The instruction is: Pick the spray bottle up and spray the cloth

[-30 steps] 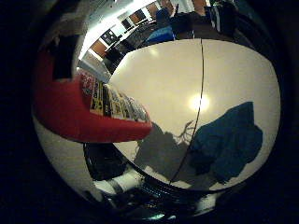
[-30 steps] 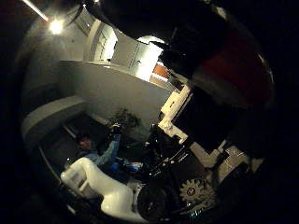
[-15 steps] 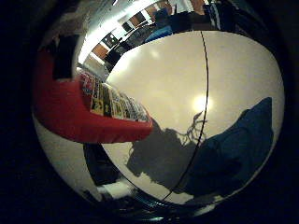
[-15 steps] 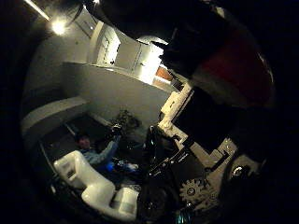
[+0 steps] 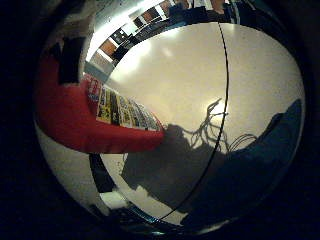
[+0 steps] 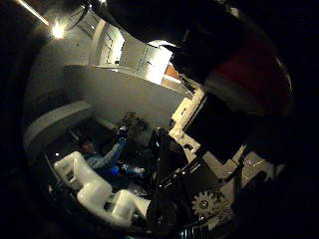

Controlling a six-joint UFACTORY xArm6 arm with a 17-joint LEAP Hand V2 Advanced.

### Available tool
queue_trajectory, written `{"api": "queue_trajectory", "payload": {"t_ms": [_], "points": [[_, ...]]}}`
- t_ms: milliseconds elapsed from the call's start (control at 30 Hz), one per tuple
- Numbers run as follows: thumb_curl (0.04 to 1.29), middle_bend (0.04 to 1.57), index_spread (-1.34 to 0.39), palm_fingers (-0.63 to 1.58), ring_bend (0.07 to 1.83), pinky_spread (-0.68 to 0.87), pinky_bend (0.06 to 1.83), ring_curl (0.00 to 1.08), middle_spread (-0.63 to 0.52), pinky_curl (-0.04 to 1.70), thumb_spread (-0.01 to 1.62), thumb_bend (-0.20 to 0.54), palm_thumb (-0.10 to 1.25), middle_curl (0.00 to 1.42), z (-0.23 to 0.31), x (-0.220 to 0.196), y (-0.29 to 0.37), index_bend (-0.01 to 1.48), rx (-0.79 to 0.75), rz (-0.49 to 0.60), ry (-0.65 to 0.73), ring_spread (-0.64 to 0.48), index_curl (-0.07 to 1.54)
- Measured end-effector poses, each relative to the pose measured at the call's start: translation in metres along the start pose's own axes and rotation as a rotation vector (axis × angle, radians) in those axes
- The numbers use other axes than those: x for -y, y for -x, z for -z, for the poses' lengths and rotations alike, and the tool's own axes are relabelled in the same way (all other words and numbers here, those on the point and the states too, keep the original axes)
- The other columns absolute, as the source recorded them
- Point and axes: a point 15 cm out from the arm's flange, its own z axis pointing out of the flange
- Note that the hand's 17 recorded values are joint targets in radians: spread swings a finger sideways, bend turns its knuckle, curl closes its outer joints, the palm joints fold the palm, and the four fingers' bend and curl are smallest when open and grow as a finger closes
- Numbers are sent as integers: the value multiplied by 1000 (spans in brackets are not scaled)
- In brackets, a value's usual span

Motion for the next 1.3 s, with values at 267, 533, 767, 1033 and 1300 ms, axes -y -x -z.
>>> {"api": "queue_trajectory", "payload": {"t_ms": [267,533,767,1033,1300], "points": [[619,1065,-268,841,1296,-381,1118,521,-135,884,834,-33,831,553,-3,-9,9,577,26,36,36,-208,624],[527,699,-380,110,1030,-83,797,432,-123,748,992,-32,759,460,7,-12,25,404,25,110,77,-178,540],[453,491,-342,66,716,361,612,312,-35,561,1012,-29,697,380,28,-2,35,324,3,167,64,-11,452],[410,348,-323,169,552,418,485,261,-7,432,1009,-27,682,349,85,12,0,218,-95,186,51,56,412],[394,263,-309,221,467,415,424,245,-3,364,1015,-26,672,347,151,21,-24,178,-175,199,23,76,383]]}}
